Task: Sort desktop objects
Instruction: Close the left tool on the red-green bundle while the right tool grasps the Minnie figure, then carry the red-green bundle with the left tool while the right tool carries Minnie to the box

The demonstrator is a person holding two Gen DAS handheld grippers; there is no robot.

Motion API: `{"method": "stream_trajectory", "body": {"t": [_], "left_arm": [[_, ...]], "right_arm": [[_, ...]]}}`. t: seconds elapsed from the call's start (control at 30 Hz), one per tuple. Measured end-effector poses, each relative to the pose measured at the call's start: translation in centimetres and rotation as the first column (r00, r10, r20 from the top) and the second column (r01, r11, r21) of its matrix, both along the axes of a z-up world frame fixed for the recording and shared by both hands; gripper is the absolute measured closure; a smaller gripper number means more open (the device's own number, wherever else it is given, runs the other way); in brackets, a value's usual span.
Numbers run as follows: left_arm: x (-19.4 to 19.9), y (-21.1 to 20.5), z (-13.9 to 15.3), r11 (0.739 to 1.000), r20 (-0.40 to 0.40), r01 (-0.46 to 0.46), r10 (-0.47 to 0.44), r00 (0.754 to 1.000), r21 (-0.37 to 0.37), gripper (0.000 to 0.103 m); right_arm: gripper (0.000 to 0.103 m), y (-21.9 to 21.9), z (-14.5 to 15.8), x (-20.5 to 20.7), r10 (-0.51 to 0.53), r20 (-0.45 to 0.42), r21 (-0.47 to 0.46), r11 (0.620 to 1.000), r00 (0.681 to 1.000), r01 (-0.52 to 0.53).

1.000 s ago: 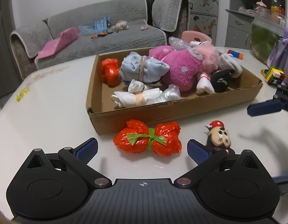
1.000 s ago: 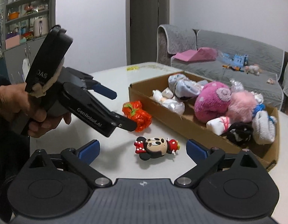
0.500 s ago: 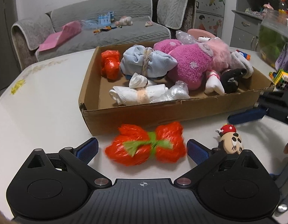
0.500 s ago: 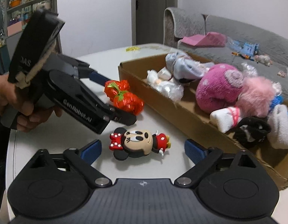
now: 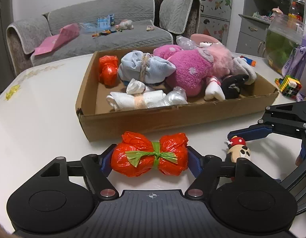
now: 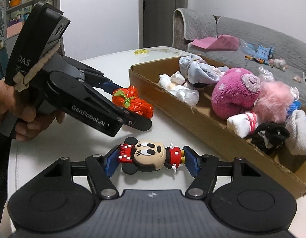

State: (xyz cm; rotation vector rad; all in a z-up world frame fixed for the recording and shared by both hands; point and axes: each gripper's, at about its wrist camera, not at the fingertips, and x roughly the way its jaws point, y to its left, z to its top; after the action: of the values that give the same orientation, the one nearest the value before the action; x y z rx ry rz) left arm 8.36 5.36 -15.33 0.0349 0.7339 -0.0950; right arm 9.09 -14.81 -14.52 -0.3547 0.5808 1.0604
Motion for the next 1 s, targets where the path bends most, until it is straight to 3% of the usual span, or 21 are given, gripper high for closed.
{"method": "stream_trajectory", "body": {"t": [0.57, 1.0], "left_arm": [[-5.3, -1.1, 5.2, 1.000, 0.068, 0.018, -0.020, 0.998, 0.024, 0.028], [-7.1, -0.3, 7.3, 1.000, 0.081, -0.004, 0.001, 0.997, 0.030, 0.028]], "right_arm": [[0.040, -4.3, 1.7, -2.0, -0.107, -0.055, 0.068, 0.992, 0.993, 0.110], [0.040, -9.2, 4.2, -1.5, -0.222, -0.036, 0.067, 0.972, 0.974, 0.224]]}}
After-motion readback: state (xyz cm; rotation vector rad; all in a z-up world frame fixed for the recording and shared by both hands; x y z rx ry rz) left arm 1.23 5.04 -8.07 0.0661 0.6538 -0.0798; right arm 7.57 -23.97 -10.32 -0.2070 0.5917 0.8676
